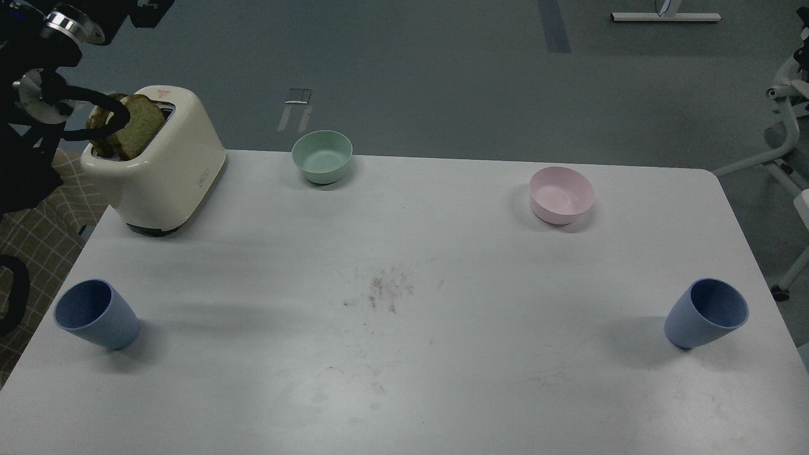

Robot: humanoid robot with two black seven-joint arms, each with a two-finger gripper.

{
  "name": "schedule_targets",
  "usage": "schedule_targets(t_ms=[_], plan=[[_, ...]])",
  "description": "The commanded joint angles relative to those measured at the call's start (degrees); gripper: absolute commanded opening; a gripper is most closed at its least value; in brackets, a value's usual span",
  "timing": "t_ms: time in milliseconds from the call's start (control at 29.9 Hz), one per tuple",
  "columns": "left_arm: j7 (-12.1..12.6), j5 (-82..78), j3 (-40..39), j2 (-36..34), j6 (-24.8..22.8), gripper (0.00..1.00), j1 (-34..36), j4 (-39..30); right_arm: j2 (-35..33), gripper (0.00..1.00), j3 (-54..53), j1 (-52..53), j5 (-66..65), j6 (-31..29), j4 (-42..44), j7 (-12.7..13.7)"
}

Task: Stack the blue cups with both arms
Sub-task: 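Move the left hand down toward the blue cup nearest it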

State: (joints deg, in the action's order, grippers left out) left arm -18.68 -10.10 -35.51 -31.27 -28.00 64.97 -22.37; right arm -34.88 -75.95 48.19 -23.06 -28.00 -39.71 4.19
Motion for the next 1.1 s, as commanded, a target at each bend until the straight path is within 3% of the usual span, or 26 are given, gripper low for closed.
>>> schedule_targets(t_ms=[0,835,1069], plan=[[-0.38,-0.1,0.18,0.07,0.0,0.98,-0.28,0.13,-0.45,1.0,0.01,-0.02,0.21,0.0,-0.2,0.29],[-1.0,-0.01,-0.35,1.65,0.0,0.98,-0.89,-0.31,-2.3,1.0,-1.4,-0.99,0.73,0.0,-1.34,-0.23],[-0.83,-2.9,5.52,-4.48,0.0,0.98,-2.74,-5.29,-2.47,1.0,-8.77,-4.41,0.82,0.0,-2.83,-0.32]])
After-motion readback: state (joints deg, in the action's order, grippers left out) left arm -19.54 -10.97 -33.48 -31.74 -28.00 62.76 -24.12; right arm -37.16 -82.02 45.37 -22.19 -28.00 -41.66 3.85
